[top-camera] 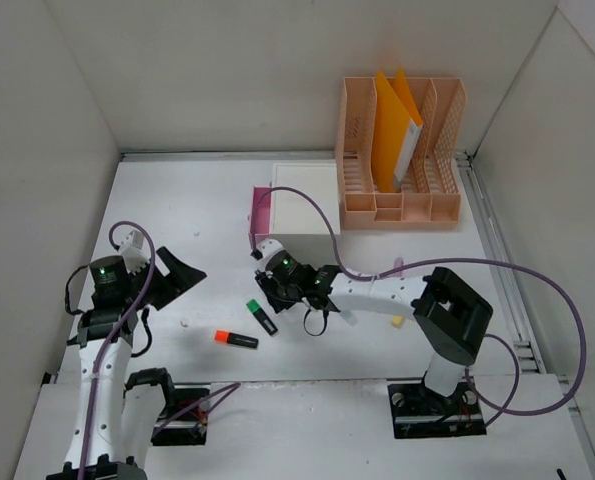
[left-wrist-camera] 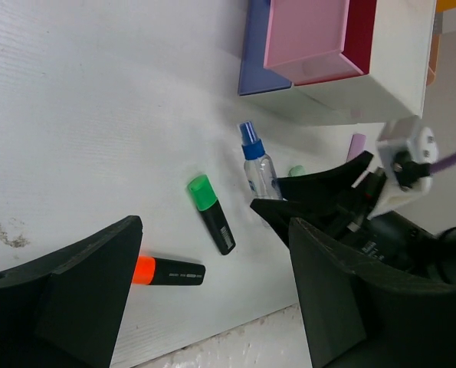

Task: Organize the desk

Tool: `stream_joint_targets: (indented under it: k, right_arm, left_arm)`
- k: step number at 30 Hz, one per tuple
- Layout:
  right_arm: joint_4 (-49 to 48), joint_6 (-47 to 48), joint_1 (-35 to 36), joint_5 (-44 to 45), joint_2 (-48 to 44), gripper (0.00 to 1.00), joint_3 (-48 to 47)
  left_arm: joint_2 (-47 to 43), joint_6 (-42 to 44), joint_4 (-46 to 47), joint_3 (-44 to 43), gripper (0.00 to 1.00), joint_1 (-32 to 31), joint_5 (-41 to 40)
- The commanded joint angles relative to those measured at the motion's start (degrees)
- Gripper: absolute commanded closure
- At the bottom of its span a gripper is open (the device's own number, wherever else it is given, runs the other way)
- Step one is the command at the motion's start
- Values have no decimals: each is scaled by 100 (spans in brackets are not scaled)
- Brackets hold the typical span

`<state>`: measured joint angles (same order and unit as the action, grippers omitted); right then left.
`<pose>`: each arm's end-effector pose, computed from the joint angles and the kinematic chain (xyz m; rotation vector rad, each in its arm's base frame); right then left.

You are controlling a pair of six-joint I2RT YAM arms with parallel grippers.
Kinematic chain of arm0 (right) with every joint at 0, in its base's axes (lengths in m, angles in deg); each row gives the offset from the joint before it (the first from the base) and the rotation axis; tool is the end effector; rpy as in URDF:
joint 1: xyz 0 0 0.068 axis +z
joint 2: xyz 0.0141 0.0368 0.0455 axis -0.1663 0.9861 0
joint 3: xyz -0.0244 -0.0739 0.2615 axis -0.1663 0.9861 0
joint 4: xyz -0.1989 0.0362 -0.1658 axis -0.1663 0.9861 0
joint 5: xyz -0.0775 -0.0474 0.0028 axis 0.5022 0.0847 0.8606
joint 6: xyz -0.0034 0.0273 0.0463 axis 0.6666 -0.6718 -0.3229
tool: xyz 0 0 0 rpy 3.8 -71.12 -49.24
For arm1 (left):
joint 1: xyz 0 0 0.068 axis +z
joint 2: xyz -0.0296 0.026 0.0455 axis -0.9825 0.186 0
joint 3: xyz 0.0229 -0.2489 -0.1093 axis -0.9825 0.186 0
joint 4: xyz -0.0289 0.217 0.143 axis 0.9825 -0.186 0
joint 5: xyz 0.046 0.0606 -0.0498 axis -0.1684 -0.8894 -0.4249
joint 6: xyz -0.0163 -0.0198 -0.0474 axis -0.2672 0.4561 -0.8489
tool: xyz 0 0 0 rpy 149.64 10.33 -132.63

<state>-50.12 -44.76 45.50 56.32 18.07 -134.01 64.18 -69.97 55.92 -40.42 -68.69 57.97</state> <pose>0.2186 0.3069 0.1983 -0.6993 2.2995 0.5102 0.1522 0.0063 0.2741 -0.4815 2.1035 -0.9628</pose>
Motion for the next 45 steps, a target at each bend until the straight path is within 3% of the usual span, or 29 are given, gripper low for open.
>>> stream_joint_targets:
  k: [1, 8, 18, 26, 40, 44, 45]
  right_arm:
    - [-291, 603, -5, -722, -786, 100, -98]
    - [-300, 1421, -31, -1850, -1437, 100, -361]
    - [-318, 588, -646, -244, -455, 100, -2759]
    - [-309, 68, -963, 583, 161, 100, -3394]
    - [-265, -731, -1235, 813, 777, 100, -3500]
    - [-221, -776, -1244, 708, 795, 82, -3456]
    - [-212, -758, -1262, 672, 777, 72, -3430]
  left_arm:
    - [0, -27, 341, -80, 27, -13, 102]
    - [44, -71, 411, -97, 27, -13, 41]
    - [-17, -229, 675, 87, 25, -13, 58]
    - [-149, -299, 693, 166, 25, -13, 6]
    - [-378, -405, 675, 315, 25, -13, -56]
    - [-404, -422, 675, 342, 24, -13, -65]
    - [-395, -414, 675, 351, 24, -13, -73]
